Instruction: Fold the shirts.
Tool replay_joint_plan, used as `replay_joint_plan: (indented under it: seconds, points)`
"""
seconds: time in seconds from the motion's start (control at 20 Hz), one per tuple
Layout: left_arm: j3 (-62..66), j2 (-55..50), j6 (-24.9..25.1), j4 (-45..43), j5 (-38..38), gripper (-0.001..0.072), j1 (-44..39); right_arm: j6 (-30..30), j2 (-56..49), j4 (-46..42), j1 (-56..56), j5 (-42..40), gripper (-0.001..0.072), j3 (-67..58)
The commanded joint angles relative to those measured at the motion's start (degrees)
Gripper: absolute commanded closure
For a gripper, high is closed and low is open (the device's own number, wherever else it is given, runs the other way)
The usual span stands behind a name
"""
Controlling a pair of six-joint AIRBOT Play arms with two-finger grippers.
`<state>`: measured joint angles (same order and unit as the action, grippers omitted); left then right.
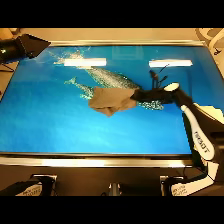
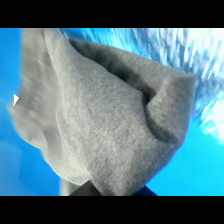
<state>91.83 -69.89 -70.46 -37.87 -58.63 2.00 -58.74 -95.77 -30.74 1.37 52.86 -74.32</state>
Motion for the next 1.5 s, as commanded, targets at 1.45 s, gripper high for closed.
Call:
replay_joint_plan:
  seconds: [1.45]
  points:
    - [0.0,-0.9,3.2,-0.3,0.1,0.0683,0.1,-4.0,31.3,-52.3,-65.5,53.1,0.0685,-6.3]
